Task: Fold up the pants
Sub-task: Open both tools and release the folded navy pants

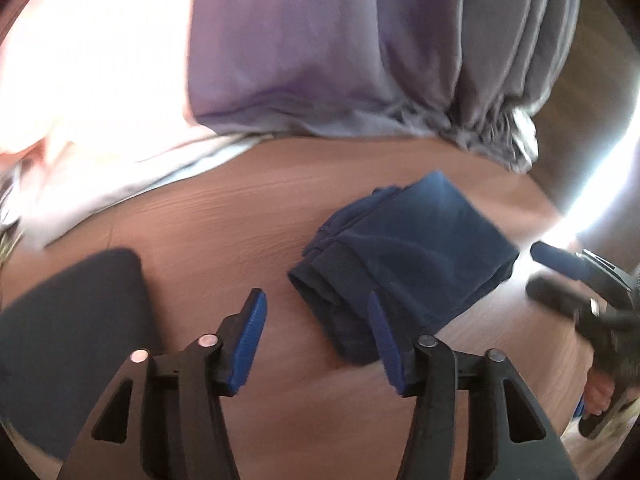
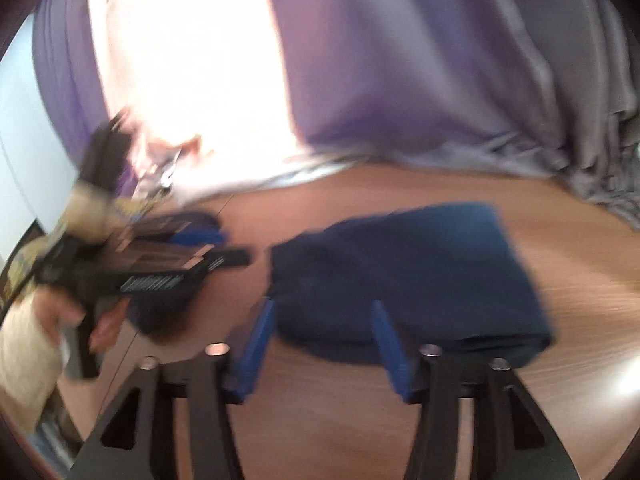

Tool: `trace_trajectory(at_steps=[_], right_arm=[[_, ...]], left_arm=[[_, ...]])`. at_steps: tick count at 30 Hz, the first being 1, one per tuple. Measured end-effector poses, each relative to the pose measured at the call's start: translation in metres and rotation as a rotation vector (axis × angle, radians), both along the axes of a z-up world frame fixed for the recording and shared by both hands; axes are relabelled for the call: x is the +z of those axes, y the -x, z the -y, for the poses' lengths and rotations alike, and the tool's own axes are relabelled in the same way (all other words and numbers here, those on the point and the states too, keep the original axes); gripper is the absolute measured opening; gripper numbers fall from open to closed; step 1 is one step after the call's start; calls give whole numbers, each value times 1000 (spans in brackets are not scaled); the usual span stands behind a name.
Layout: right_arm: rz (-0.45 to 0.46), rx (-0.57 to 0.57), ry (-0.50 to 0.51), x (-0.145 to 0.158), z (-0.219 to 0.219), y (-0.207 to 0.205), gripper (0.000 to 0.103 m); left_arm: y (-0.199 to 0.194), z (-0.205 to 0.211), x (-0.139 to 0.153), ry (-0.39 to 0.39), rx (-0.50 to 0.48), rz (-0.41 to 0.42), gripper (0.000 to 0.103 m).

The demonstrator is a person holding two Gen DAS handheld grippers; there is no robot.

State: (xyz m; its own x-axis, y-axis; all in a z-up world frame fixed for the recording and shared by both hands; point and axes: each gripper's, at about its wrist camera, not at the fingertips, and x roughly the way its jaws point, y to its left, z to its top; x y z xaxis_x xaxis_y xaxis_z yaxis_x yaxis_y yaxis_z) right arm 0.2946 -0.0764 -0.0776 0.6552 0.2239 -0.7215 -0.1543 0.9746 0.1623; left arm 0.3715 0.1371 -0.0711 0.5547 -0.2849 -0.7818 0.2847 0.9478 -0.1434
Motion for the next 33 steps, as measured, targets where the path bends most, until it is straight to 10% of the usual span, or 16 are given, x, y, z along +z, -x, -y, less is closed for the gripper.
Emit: trace_trajectory(at_steps=[7,20,22,33], right_arm=[[81,-171,10,25,69,7,68],[-24,-306,14,-16,121,1,68],[-39,-300,3,-21,124,-4,68],[-55,-277,3,-27,126,-8,68]], left_arm=[[28,30,6,82,67,23,58],[7,46,-44,152,208,-116,29],[9,47,-47,133,224,-107,13],[26,44,-51,53,316,-98,10]])
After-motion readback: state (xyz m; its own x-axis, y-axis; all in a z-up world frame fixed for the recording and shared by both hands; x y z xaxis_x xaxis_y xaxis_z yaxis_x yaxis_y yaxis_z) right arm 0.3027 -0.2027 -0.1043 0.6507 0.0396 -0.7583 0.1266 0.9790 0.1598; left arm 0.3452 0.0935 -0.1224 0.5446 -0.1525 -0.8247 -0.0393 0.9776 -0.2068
